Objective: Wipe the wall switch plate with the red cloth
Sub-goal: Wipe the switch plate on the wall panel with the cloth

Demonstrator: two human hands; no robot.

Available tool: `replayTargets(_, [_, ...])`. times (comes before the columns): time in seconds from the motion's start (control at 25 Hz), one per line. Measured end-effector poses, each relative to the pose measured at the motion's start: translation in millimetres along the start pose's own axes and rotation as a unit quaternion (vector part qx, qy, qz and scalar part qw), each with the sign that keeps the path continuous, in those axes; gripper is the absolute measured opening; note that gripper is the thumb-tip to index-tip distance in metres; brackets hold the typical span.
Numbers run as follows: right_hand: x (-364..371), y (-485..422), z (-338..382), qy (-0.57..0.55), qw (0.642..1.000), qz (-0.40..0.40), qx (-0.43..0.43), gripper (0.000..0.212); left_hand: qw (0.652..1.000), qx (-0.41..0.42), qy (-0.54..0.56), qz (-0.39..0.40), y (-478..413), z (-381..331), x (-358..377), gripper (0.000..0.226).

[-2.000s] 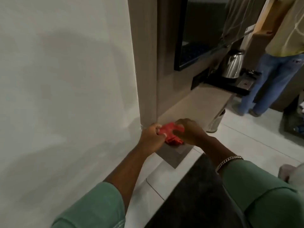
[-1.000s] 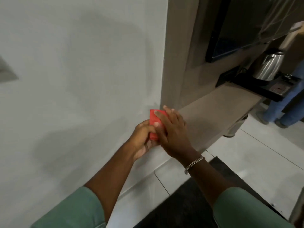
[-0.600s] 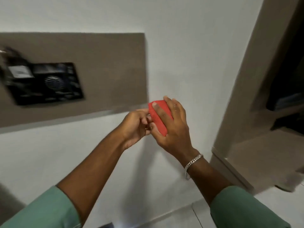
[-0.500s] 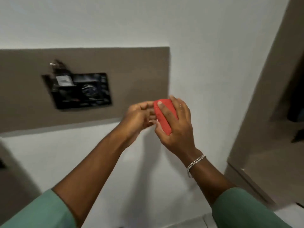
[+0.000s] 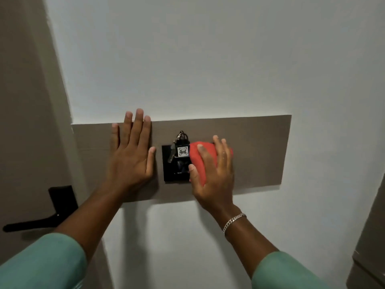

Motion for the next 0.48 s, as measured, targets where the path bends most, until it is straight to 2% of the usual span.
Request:
replayTargets(0.16, [17, 7, -5, 0.048, 0.998, -0.027, -0.024, 0.047, 0.997, 0.021, -0.059, -0.035, 2, 5, 9, 0.073])
replayTargets(0.32, [21, 1, -12, 0.002, 0.995, -0.074, 0.072, 0.047, 0.996, 0.026, -0.071, -0.046, 2, 8, 12, 0.074])
replayTargets(0.36, [22, 2, -6, 0.008, 0.994, -0.081, 0.073, 0.047, 0.996, 0.028, -0.074, -0.045, 1, 8, 12, 0.075])
replayTargets(0.48, [24, 11, -8, 0.035, 0.996, -0.077, -0.014, 0.045, 0.996, 0.032, -0.070, -0.049, 0, 7, 11, 0.075])
Point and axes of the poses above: each hand's wrist, its own y-axis away from the middle knuckle, its own x-axis out of the palm, z = x × y, the point moved 5 cm from there along -y, towards the middle knuckle, and after that the axes turned 13 degrees about y, right-handed, at the moved point
